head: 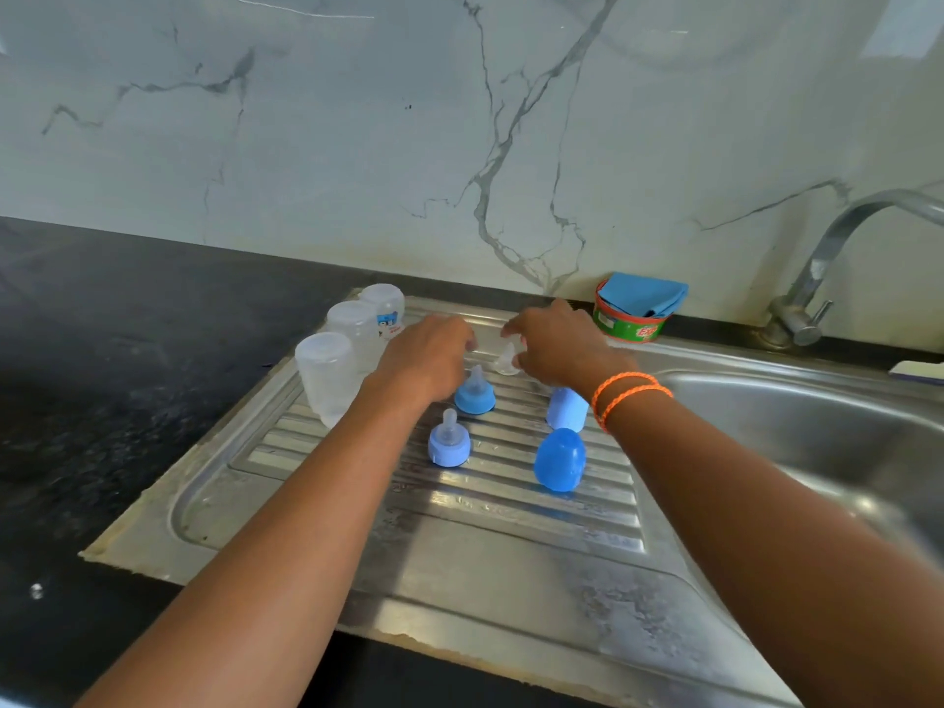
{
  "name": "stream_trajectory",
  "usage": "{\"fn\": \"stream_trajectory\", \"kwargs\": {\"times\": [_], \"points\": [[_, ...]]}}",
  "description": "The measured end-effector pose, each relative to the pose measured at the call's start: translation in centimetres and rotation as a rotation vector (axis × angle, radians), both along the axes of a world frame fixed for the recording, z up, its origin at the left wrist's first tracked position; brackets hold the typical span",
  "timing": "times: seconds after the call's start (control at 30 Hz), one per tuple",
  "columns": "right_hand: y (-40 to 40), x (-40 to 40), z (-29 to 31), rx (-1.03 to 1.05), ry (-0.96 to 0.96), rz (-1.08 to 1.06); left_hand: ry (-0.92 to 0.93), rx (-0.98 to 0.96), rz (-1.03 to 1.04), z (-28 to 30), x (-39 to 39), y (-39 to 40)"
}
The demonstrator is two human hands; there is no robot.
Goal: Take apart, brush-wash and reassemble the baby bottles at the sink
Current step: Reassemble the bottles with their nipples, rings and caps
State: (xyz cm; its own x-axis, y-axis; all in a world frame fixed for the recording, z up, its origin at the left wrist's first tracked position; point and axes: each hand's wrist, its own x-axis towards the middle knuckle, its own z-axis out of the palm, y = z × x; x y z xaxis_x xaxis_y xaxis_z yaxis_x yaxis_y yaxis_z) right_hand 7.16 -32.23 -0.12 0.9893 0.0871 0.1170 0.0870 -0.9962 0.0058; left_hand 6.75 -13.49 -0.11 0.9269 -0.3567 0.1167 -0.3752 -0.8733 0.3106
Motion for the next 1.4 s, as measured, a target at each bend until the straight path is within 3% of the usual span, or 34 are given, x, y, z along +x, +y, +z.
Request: {"fn": "stream_trajectory", "kwargs": {"times": [0.13, 0.27, 0.5, 0.63, 0.8, 0.87, 0.93, 1.03, 1.1, 1.4], "points": [[0.6, 0.1, -0.7, -0.123, -0.021, 0.03, -0.016, 0.085, 0.003, -0.1, 0.9, -1.5], [0.7, 0.1, -0.4, -0.109, -0.102, 0.027, -0.088, 0.077, 0.035, -0.3, 1.6, -2.0], [-0.3, -1.0, 1.6, 0.314, -0.172, 0.022, -0.122, 0.104, 0.031, -0.6, 2.2, -1.9], [-0.8, -2.2, 2.0, 0.432, -0.24, 0.008, -0.062, 0.065, 0.032, -0.9, 2.5, -1.9], [-1.1, -4.0, 2.5, 0.581, -0.314, 0.023, -0.152, -0.002, 0.041, -0.3, 2.0, -2.1], [-1.2, -4.9, 3.0, 0.635, -0.369, 0.021, -0.237, -0.101, 0.051, 0.6, 1.8, -2.3], [-1.4, -6.2, 3.4, 0.707, -0.449, 0.013, -0.274, -0.327, 0.055, 2.0, 1.5, -2.6], [-1.5, -8.4, 3.7, 0.796, -0.555, 0.002, -0.045, -0.918, -0.031, 4.8, -0.3, -2.7], [-1.5, -10.0, 3.8, 0.828, -0.608, 0.009, 0.151, -1.198, -0.129, 6.0, -2.4, -2.8], [-0.5, -16.1, 1.2, 0.702, -0.672, 0.055, 0.446, -1.401, -0.232, 3.1, -8.8, -4.2]]}}
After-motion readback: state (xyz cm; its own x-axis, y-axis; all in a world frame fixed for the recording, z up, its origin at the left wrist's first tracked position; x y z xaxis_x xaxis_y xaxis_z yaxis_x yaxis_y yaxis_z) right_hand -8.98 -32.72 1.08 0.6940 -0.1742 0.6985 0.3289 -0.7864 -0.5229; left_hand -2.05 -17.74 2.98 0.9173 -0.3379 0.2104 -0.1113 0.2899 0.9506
